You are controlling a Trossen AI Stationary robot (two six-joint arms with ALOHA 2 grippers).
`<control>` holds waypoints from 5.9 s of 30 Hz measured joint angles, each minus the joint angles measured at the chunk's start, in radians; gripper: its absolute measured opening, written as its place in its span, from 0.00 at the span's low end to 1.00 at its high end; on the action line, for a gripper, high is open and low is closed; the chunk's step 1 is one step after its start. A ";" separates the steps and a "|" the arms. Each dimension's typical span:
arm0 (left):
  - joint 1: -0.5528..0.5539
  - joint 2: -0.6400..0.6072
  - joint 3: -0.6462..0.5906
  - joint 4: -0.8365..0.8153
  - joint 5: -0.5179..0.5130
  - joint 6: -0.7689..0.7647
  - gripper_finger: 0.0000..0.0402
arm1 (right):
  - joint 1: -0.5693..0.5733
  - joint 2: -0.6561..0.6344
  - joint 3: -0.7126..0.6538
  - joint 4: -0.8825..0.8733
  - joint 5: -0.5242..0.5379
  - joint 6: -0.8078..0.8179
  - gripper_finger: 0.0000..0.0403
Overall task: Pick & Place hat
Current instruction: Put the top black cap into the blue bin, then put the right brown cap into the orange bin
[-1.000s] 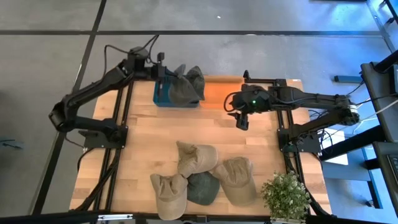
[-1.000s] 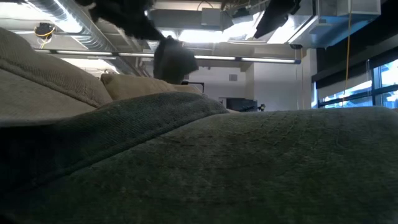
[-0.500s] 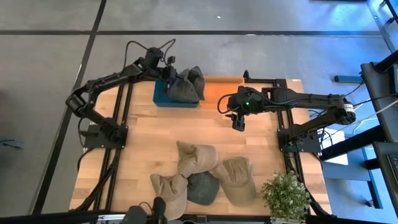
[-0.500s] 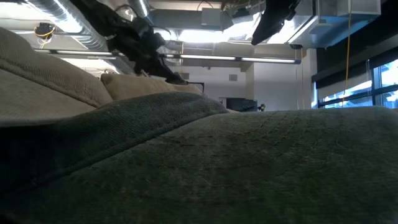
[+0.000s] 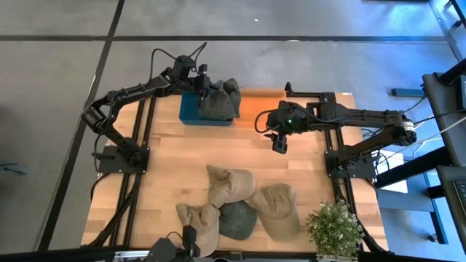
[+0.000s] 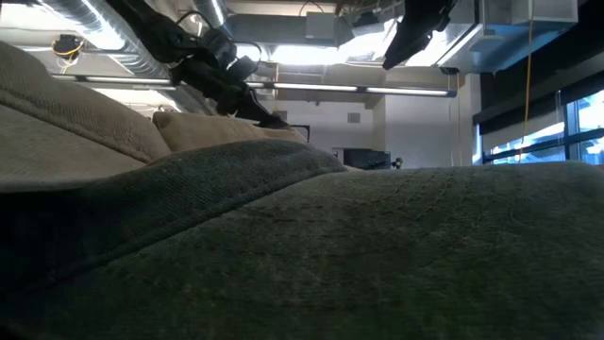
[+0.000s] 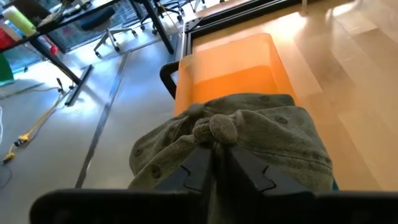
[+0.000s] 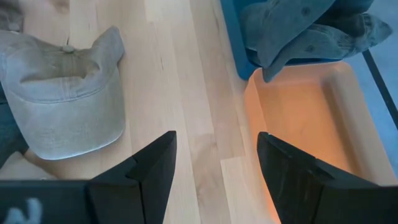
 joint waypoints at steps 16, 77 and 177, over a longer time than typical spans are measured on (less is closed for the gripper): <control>-0.016 0.000 0.000 0.000 -0.082 -0.044 0.26 | 0.000 0.000 0.000 -0.023 0.000 -0.001 0.56; -0.425 -0.243 -0.006 -0.204 -0.371 -0.492 0.47 | 0.226 0.135 -0.691 0.725 -0.469 0.190 0.56; -0.466 -0.188 -0.006 -0.318 -0.335 -0.480 0.47 | -0.437 0.360 0.065 0.059 0.286 0.364 0.11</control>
